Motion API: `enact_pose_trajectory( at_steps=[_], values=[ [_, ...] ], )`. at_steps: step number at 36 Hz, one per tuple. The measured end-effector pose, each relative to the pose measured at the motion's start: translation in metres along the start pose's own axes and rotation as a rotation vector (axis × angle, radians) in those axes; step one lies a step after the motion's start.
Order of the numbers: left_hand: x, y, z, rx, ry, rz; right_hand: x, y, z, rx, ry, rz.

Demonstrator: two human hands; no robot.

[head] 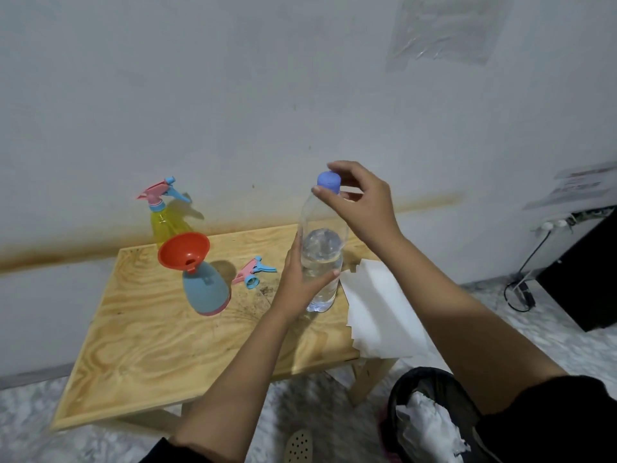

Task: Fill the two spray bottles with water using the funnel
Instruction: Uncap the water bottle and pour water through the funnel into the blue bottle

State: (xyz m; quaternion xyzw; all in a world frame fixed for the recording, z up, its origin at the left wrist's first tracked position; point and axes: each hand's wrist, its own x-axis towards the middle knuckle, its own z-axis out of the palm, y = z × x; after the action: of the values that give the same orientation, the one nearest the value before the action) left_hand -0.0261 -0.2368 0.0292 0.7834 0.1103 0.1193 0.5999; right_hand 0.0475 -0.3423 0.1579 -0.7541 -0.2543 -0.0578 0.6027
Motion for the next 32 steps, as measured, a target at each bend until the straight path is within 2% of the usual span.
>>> enact_pose_trajectory(
  at_steps=[4,9,17,22,25,30,32],
  values=[
    [0.005,-0.004,0.004,-0.005,0.049,0.020,0.005,-0.001,0.010,-0.030,0.067,-0.017],
    [0.007,-0.008,-0.003,-0.012,0.003,0.008,0.011,-0.001,0.010,0.012,0.001,0.027],
    [0.012,-0.007,-0.024,-0.006,-0.154,-0.013,0.020,0.001,-0.008,0.188,-0.309,0.064],
    [0.015,-0.008,-0.035,-0.002,-0.186,-0.034,0.024,0.001,-0.009,0.190,-0.390,0.077],
    [0.015,-0.009,-0.039,-0.005,-0.165,-0.031,0.024,-0.001,-0.001,0.165,-0.339,0.070],
    [0.012,-0.011,-0.041,0.010,-0.108,-0.025,0.023,-0.008,0.016,0.073,-0.093,0.042],
    [0.011,-0.011,-0.042,0.001,-0.084,-0.024,0.024,-0.011,0.022,0.059,-0.075,0.032]
  ],
)
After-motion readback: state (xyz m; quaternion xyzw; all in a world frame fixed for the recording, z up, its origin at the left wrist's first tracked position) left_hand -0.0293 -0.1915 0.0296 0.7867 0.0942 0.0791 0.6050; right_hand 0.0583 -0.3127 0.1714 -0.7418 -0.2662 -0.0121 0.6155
